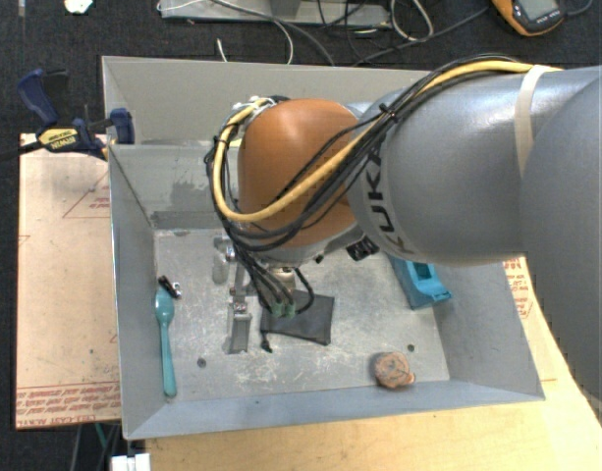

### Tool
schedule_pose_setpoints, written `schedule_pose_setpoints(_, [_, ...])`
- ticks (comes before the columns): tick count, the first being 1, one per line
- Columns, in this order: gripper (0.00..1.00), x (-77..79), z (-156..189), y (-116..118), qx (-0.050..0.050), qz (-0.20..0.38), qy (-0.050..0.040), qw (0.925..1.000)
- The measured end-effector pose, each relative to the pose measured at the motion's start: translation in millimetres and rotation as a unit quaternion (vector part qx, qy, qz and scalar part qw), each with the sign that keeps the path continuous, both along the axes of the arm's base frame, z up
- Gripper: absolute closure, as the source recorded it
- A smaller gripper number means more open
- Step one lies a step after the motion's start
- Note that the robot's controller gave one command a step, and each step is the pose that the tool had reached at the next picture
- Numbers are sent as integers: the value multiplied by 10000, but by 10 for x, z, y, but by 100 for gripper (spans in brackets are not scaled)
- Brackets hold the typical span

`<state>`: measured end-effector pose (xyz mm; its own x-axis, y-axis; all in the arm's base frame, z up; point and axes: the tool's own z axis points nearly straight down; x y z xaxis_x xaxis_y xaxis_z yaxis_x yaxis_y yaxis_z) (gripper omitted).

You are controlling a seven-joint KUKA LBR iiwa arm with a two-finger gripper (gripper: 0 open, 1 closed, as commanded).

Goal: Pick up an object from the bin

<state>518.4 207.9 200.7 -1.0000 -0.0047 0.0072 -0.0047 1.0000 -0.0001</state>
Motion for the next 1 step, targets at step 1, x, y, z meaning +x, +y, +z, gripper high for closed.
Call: schedule_pose_setpoints(1, [0, 20, 43, -10, 8, -19, -36, 10000])
